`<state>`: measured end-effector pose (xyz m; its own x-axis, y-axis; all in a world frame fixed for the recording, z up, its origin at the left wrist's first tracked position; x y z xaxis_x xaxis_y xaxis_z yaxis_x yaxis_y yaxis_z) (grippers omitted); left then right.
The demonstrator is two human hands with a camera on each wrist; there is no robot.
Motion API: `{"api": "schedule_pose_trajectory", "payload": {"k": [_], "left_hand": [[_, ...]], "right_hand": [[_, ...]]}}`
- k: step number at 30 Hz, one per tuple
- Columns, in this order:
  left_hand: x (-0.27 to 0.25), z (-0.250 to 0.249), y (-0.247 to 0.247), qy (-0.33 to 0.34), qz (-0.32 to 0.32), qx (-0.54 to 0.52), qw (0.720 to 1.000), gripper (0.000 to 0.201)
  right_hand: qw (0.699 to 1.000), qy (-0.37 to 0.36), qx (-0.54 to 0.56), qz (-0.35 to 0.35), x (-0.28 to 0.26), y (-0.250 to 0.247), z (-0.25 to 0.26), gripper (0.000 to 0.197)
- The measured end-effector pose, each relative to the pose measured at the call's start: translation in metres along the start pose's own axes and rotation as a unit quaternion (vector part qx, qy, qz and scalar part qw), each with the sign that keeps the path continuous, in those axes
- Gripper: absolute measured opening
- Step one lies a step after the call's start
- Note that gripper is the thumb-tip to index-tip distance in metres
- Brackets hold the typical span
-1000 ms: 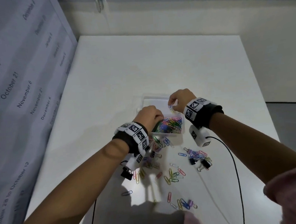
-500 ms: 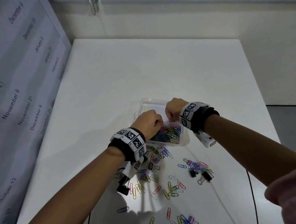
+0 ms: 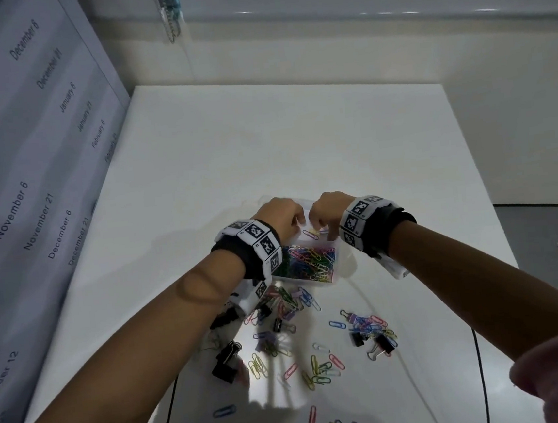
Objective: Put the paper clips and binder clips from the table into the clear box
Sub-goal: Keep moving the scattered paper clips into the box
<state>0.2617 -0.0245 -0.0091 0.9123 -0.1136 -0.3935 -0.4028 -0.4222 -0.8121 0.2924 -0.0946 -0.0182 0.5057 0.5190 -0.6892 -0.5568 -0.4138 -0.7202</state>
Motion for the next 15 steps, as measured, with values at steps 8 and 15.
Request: {"api": "schedule_pose_trajectory", "payload": {"k": [8, 15], "left_hand": [[0.026, -0.014, 0.016, -0.056, 0.068, 0.041, 0.995, 0.023], [0.029, -0.021, 0.016, -0.064, 0.085, 0.058, 0.993, 0.008]], "right_hand": [[0.998, 0.027, 0.048, -0.016, 0.007, 0.009, -0.009, 0.02], [0.999, -0.017, 0.03, -0.026, 0.007, 0.015, -0.007, 0.024]]}}
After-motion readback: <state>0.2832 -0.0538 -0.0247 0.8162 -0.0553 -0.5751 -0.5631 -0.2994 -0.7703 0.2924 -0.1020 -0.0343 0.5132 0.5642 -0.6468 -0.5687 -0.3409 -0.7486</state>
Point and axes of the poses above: each hand's wrist, its own x-axis towards the middle knuckle, its own y-axis out of the palm, z = x × y, the point moved 7 cm from there along x, towards the middle knuckle, and after that the axes turned 2 degrees about -y, right-handed, at the moved point
